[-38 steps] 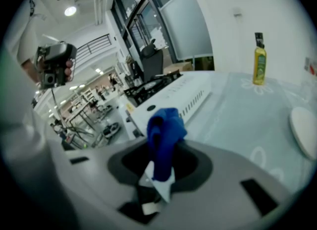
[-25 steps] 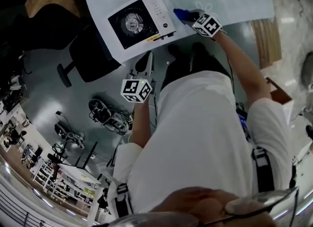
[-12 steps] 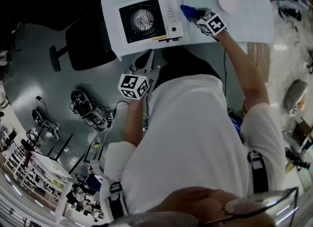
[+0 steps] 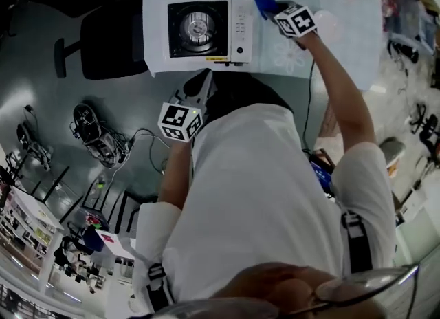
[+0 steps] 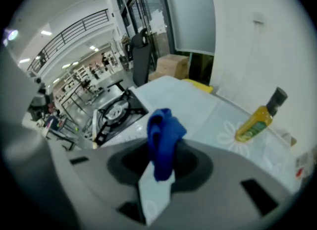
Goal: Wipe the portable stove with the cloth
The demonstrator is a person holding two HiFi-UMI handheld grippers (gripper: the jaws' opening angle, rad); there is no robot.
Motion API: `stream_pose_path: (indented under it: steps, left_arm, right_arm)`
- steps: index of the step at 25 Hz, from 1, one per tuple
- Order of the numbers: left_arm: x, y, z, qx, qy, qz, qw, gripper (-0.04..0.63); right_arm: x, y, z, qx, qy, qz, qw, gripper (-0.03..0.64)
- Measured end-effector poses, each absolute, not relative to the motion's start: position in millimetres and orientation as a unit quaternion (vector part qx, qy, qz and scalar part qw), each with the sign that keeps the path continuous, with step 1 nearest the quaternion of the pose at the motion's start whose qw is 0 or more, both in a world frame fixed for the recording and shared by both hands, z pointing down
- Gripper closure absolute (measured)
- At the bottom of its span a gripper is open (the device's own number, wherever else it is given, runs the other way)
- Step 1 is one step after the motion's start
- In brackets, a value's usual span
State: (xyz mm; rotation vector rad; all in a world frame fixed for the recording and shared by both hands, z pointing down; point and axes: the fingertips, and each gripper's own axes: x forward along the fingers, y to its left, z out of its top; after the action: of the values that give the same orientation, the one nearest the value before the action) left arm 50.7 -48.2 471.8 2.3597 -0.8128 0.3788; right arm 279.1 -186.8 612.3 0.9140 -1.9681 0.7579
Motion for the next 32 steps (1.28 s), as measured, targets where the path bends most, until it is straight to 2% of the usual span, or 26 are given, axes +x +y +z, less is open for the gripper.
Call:
stream_pose_path:
  steps: [11,21,32]
  left_arm:
    - [54.6,-67.0,480.1,0.857,-0.368,0.136,0.333,0.563]
    - [45.2,-71.2,495.0,0.830,-0.412,0.138,0.349,0.562]
    - [35.3,-71.4,505.7,0.809,-0.441,0.129,0.366,0.563]
  right_arm:
    - [278.1,-268.6,641.9,0.318,-0.780,0.335,0.422,0.497]
    - [251.4,-277.0,681.9,0.250,-0.762,0.387,0.455,0.498]
    - [215.8,-281.4,691.1,0.213,-0.730,0.496,0.419,0.499]
